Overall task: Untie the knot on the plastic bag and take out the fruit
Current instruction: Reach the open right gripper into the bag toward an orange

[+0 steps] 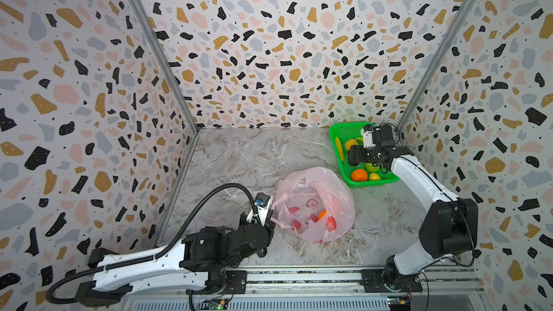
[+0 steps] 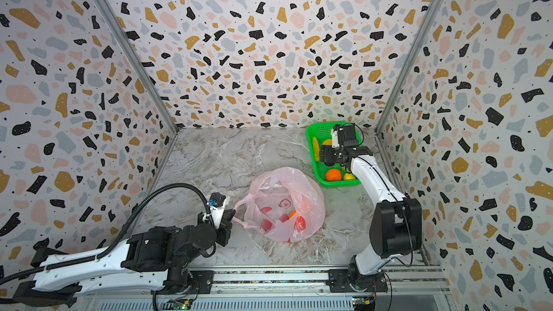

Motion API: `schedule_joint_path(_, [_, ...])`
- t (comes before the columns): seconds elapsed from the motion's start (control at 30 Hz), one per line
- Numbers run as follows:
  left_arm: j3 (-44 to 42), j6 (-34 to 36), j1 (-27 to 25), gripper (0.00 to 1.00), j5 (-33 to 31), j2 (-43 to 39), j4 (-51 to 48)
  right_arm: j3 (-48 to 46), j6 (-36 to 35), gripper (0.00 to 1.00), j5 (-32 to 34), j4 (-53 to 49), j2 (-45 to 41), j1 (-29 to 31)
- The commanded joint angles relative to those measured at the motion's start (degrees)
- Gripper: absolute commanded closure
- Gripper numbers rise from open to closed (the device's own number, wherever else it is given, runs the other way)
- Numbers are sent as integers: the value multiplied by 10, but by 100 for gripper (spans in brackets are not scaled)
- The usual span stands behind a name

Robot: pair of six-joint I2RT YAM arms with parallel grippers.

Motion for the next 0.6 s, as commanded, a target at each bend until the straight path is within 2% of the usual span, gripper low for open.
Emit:
schedule_joint_path(0.0, [6, 10, -2, 100, -4, -6, 24, -8, 9, 21, -60, -94, -85, 47])
schedule_joint_path(0.17, [-1, 13, -2, 100, 7, -6, 30, -64, 65, 23, -69, -138, -168, 151])
schedule_joint_path(0.3, [-2, 12, -2, 100, 11, -11, 28, -118, 136, 24, -57, -118, -204, 262])
schedule_joint_path(0.4, [-3, 12, -2, 100, 13, -11, 25, -151, 169, 25, -47, -80, -202, 326])
schedule_joint_path(0.57, [-6, 11, -2, 100, 18, -9, 28, -175, 179, 27, -28, -6, -151, 389])
